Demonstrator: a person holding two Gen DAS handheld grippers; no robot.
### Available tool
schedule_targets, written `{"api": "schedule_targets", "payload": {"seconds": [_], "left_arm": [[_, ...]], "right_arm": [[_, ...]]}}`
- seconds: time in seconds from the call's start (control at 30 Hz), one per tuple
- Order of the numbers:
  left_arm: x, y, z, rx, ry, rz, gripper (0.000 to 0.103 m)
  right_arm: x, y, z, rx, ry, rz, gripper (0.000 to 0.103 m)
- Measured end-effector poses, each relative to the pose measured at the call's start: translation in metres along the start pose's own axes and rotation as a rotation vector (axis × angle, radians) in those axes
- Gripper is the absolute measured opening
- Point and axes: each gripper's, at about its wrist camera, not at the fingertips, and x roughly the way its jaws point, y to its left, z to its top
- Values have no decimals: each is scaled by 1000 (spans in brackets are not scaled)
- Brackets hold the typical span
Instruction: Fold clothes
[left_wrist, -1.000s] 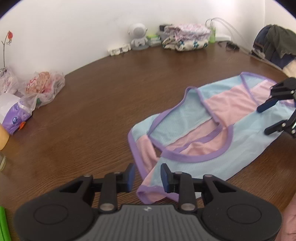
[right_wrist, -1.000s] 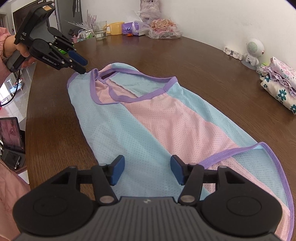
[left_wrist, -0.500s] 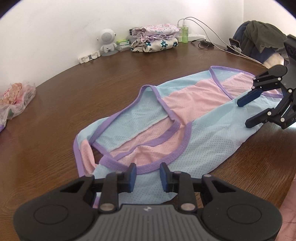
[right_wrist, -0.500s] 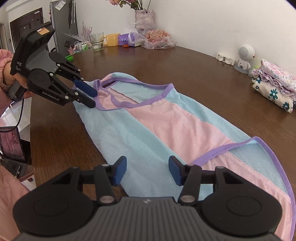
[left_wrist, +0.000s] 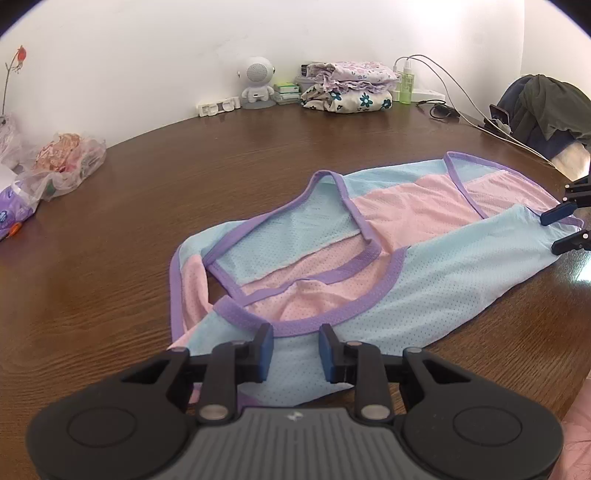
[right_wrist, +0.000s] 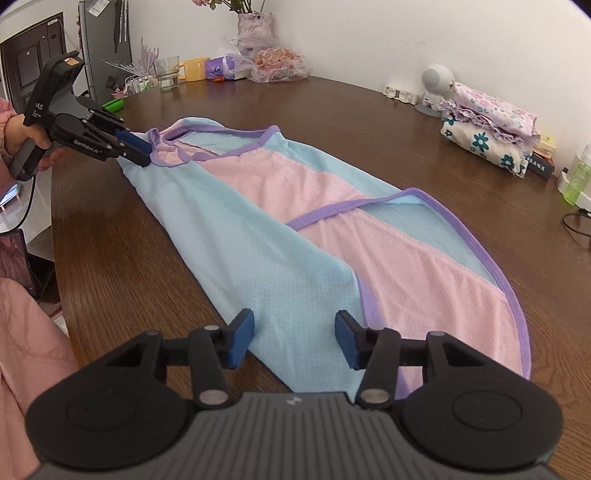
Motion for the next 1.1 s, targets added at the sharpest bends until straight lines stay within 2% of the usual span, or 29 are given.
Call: {"api": "schedule_targets", "payload": {"seconds": [0.43,0.6,0.63,0.7,0.73,0.77,0.8,0.83,0.87,0.93,1.03,1.1], "left_arm": [[1,-7,1,-13,12,41,25],[-1,-9,3,-15,12,43,27],[-2,-10,4,-15,11,43,33],[-12,-15,7,-30,-27,38,46],[-20,-18,8,-39,-57,31,57],[-27,-21,10,-48,-87,23,71],[-35,-27,11,-58,-123,24,80],[-42,-33,12,-68,-158,25,96],[-49,-39,13,-87,-183,31,103],[-56,-50,14,-135,-204,16,103],[-64,-65,10,-200,-244,-1,103],[-68,-77,6,-248,-275,12,103]], "right_arm": [[-33,-40,-30,19,92,-72,45],[-39,-51,-39,78,61,-55,46],[-41,-49,-39,81,38,-51,46],[-50,-44,-35,99,-22,-40,57],[-54,-41,-33,106,-54,-37,61],[-58,-36,-30,103,-82,-41,71],[-62,-32,-26,100,-106,-46,82],[-65,-28,-22,96,-119,-51,85],[-65,-23,-19,97,-126,-55,89],[-63,-14,-14,103,-124,-79,102],[-54,-3,-9,136,-90,-137,103],[-53,3,-8,193,-103,-175,103]]}}
